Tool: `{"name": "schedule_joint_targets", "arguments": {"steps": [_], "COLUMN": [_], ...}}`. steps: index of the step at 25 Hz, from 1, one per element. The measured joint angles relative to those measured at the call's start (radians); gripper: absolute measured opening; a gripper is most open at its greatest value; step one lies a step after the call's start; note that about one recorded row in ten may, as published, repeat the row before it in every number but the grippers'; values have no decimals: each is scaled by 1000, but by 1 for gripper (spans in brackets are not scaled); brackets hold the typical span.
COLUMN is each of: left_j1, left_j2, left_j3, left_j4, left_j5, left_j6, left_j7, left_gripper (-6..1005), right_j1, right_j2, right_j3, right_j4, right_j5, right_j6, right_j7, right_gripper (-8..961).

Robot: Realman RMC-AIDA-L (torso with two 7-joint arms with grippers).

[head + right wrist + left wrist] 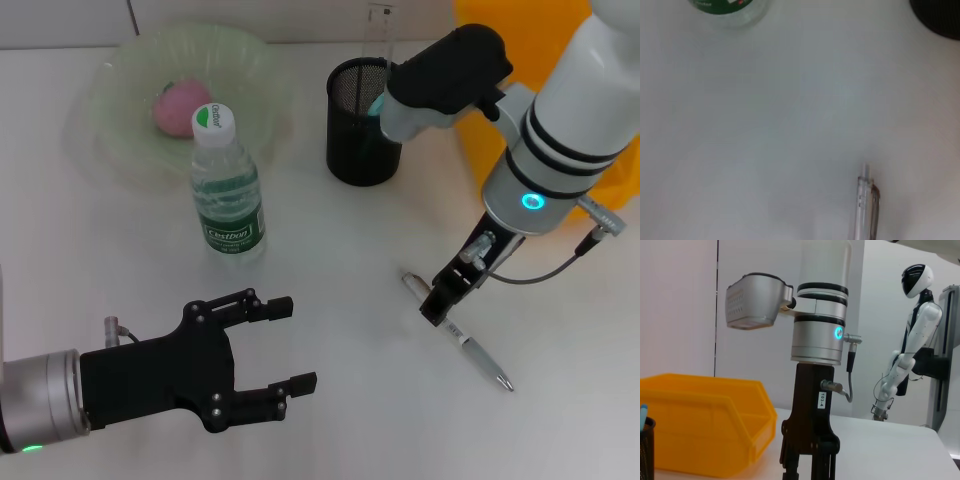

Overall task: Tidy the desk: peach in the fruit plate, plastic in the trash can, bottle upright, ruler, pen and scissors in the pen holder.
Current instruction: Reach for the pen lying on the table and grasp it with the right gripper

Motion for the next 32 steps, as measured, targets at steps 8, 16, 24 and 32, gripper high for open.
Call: {"name": "schedule_joint_targets", "arguments": {"steps": [8, 16, 24, 32], "left_j1": [1, 0, 0, 3], "left_j2": [0, -1, -2, -2], "left_j3": [0, 0, 0, 0], "left_j4": [0, 0, 0, 0], "left_j5": [0, -3, -3, -3], "left_j6": [0, 0, 0, 0], "left_j7": [3, 4, 4, 4], "left_gripper": [777, 777, 776, 776], "right_j1": [2, 2, 3, 12], "right_j2": [0, 0, 0, 0], "right_j3": [-17, -59, -56, -55], "right_j4": [27, 30, 46, 78], "right_j5": [4, 28, 37, 53], "right_j6": [47, 69, 86, 101], "right_j7": [2, 2, 2, 2], "right_gripper": [714, 710, 473, 363]}}
